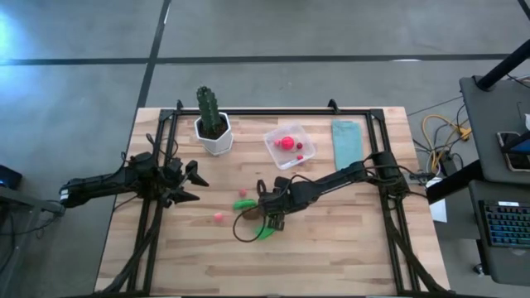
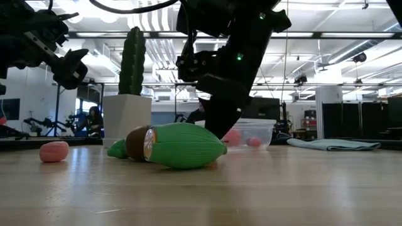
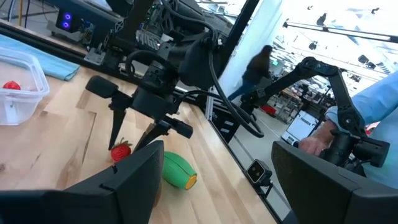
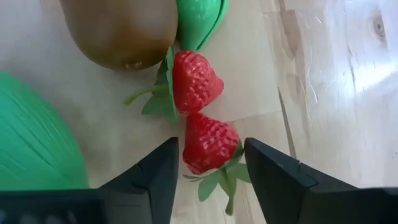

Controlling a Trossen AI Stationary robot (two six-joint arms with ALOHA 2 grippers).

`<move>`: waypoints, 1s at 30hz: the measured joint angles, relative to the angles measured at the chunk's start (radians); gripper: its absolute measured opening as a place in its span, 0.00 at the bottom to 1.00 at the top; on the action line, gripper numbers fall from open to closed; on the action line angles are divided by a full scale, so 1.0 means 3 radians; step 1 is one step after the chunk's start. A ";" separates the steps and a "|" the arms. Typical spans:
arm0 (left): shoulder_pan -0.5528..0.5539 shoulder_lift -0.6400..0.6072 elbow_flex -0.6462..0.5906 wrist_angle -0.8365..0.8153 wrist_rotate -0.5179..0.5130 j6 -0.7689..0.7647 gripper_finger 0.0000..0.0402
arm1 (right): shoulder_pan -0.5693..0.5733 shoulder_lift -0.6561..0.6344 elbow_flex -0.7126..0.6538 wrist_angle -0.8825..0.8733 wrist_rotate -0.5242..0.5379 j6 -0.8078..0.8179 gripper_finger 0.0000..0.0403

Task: Pick and placing Produce into tupperware
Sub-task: Put the right strawberry into the transparent bin

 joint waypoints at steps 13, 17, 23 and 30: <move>0.0000 0.0000 0.0000 0.0000 0.0000 0.0001 0.71 | -0.0006 -0.0009 0.0000 0.0030 -0.0139 0.0081 0.34; 0.0000 0.0000 0.0000 0.0000 0.0000 0.0000 0.71 | -0.0008 -0.0094 0.0000 0.0025 -0.0139 0.0102 0.34; 0.0000 0.0000 -0.0001 0.0000 0.0000 0.0000 0.71 | -0.0045 -0.0470 0.0000 -0.0095 0.0173 0.0103 0.32; 0.0000 0.0000 0.0000 0.0000 0.0000 0.0001 0.71 | -0.0350 -0.1029 0.0003 -0.0768 0.0807 0.0345 0.31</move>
